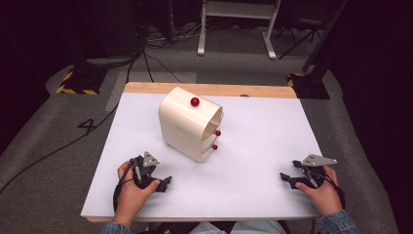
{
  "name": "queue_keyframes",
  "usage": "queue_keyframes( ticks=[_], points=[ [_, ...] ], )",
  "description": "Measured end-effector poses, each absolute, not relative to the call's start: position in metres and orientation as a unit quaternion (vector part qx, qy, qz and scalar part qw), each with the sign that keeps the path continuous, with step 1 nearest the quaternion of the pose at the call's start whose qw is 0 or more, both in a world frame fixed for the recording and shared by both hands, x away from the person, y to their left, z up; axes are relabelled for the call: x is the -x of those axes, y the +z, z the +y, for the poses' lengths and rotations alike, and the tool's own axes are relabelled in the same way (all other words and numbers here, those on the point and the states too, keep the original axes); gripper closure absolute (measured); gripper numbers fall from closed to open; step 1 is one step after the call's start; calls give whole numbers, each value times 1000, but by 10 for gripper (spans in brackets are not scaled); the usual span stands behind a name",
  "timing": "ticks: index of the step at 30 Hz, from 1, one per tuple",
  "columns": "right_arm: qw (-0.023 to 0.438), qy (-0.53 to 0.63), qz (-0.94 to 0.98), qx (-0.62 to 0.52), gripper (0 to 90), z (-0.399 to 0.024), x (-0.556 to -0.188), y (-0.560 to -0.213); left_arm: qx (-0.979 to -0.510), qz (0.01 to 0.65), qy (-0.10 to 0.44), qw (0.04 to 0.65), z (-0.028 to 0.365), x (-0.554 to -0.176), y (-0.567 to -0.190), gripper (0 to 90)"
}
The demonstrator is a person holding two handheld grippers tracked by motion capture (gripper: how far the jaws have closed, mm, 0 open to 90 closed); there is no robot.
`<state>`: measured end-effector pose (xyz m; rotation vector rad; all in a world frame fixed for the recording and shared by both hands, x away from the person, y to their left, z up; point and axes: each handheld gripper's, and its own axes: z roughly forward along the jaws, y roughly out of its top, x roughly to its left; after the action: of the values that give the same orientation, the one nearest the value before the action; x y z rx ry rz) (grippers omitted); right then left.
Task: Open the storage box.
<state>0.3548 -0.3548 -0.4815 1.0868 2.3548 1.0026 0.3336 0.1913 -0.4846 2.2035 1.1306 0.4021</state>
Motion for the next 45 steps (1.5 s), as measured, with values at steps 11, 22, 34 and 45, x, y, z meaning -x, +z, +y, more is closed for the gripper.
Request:
queue_keyframes(
  ticks=[11,22,34,45],
  points=[
    [179,355,835,-380,226,-355,-355,-481,-834,428,151,314,192,-333,-485,0],
    [167,367,852,-335,535,-335,-353,-464,-833,429,149,315,192,-334,-485,0],
    [127,461,828,-292,558,-299,-356,-438,-833,430,149,315,192,-334,-485,0],
    [141,480,829,-249,561,-253,-362,-416,-833,431,148,315,191,-334,-485,0]
  ],
)
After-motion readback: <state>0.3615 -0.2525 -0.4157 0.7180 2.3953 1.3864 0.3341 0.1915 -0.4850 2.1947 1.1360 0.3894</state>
